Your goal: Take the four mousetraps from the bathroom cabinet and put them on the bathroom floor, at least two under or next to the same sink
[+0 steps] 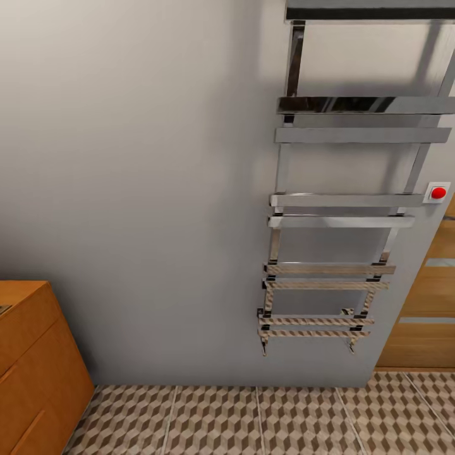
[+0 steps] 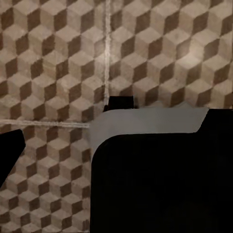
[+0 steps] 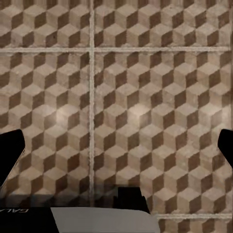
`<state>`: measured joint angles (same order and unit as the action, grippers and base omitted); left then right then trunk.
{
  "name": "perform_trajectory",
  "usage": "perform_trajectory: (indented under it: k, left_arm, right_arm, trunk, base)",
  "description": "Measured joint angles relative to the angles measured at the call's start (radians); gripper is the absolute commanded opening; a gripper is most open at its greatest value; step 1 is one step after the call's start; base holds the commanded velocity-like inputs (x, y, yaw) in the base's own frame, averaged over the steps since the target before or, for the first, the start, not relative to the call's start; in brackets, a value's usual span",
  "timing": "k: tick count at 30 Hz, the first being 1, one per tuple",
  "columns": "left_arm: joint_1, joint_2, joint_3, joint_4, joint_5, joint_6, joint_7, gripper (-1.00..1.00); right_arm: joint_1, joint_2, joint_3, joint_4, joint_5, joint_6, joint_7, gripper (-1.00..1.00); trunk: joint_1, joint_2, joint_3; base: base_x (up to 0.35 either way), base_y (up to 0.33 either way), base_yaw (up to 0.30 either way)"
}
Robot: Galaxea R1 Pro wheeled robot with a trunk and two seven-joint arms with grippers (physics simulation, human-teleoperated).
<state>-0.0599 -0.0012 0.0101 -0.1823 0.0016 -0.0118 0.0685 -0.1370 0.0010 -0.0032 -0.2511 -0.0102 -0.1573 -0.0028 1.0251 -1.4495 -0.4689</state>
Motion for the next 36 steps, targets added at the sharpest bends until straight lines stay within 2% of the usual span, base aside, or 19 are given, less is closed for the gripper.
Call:
perform_trajectory:
  k: [1,2,3,4,5,6,11,16,18,24,30,36]
  left_arm:
    - [0.001,0.001,0.006,-0.159,0.001,0.103,0.034,1.00]
    - [-0.082,0.004,0.023,-0.299,0.000,0.108,0.038,1.00]
    - [-0.222,0.005,0.034,-0.308,-0.001,0.108,0.039,1.00]
    - [-0.275,0.006,0.046,-0.308,-0.001,0.109,0.040,1.00]
    - [-0.246,0.012,0.084,-0.308,-0.002,0.109,0.041,1.00]
    - [-0.217,0.013,0.091,-0.308,-0.001,0.109,0.041,1.00]
    - [-0.240,0.018,0.108,-0.307,-0.001,0.106,0.041,1.00]
    - [-0.252,0.019,0.112,-0.306,-0.002,0.076,0.036,1.00]
    - [-0.255,0.020,0.111,-0.278,-0.003,-0.012,0.034,1.00]
    - [-0.256,0.019,0.109,-0.184,-0.004,-0.131,0.034,1.00]
    - [-0.257,0.018,0.104,-0.149,-0.004,-0.167,0.033,1.00]
    - [-0.257,0.017,0.103,-0.139,-0.004,-0.174,0.033,1.00]
  right_arm:
    - [-0.029,0.000,0.000,-0.085,0.000,0.051,0.000,1.00]
    - [-0.116,-0.001,0.000,-0.091,0.000,0.070,0.000,1.00]
    - [-0.114,-0.001,-0.001,-0.090,0.000,0.077,0.000,1.00]
    - [-0.114,-0.002,-0.001,-0.089,0.000,0.082,0.000,1.00]
    - [-0.124,-0.002,-0.001,-0.089,0.001,0.092,0.000,1.00]
    - [-0.126,-0.002,-0.001,-0.091,0.001,0.093,0.000,1.00]
    - [-0.136,-0.003,-0.001,-0.107,0.003,0.086,0.001,1.00]
    - [-0.141,-0.003,0.006,-0.118,0.007,0.043,0.005,1.00]
    - [-0.143,-0.003,0.014,-0.119,0.010,-0.056,0.006,1.00]
    - [-0.143,-0.002,0.020,-0.117,0.012,-0.156,0.007,1.00]
    - [-0.143,-0.002,0.023,-0.095,0.026,-0.196,0.007,1.00]
    - [-0.143,-0.001,0.029,-0.087,0.040,-0.217,0.006,1.00]
  trunk:
    - [0.000,0.000,0.000]
    - [0.000,0.000,0.000]
    - [0.000,0.000,0.000]
    - [0.000,0.000,0.000]
    - [0.000,0.000,0.000]
    - [0.000,0.000,0.000]
    - [0.000,0.000,0.000]
    - [0.000,0.000,0.000]
    - [0.000,0.000,0.000]
    - [0.000,0.000,0.000]
    - [0.000,0.000,0.000]
    - [0.000,0.000,0.000]
  base:
    - [0.000,0.000,0.000]
    - [0.000,0.000,0.000]
    - [0.000,0.000,0.000]
    - [0.000,0.000,0.000]
    - [0.000,0.000,0.000]
    - [0.000,0.000,0.000]
    - [0.000,0.000,0.000]
    - [0.000,0.000,0.000]
    - [0.000,0.000,0.000]
    - [0.000,0.000,0.000]
    - [0.000,0.000,0.000]
    - [0.000,0.000,0.000]
